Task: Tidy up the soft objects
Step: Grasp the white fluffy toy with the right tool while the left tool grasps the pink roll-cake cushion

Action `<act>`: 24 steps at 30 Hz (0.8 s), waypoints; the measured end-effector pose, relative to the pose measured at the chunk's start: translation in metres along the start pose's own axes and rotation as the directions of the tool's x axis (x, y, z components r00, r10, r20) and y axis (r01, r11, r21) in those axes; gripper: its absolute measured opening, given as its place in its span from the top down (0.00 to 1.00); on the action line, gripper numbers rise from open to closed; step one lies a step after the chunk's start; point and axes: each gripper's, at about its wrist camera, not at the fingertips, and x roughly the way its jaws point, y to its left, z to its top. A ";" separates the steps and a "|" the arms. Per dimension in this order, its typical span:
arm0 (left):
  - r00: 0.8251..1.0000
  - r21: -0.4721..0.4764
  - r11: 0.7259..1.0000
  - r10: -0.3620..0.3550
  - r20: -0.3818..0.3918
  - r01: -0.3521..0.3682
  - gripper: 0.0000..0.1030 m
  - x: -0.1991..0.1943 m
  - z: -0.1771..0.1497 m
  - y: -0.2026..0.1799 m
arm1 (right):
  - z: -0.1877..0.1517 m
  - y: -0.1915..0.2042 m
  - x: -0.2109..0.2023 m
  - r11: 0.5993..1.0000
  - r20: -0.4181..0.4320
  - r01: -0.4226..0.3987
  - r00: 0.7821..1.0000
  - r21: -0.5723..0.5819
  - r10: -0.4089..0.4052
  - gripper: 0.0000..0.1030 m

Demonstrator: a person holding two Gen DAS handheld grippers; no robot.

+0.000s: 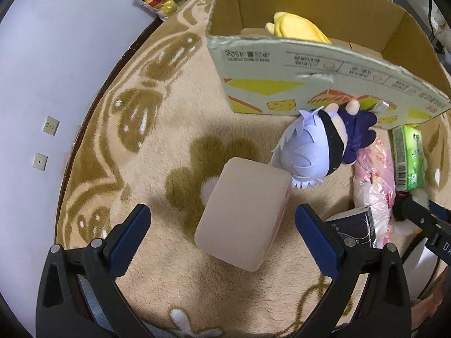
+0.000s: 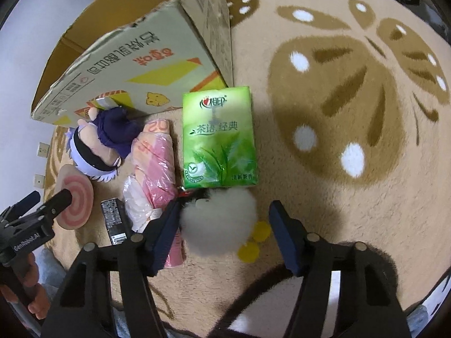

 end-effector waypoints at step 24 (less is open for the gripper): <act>0.999 0.036 0.999 0.002 -0.046 0.000 0.22 0.020 -0.002 -0.006 | -0.001 0.038 0.022 0.996 0.005 -0.035 0.999 -0.079 0.036 0.64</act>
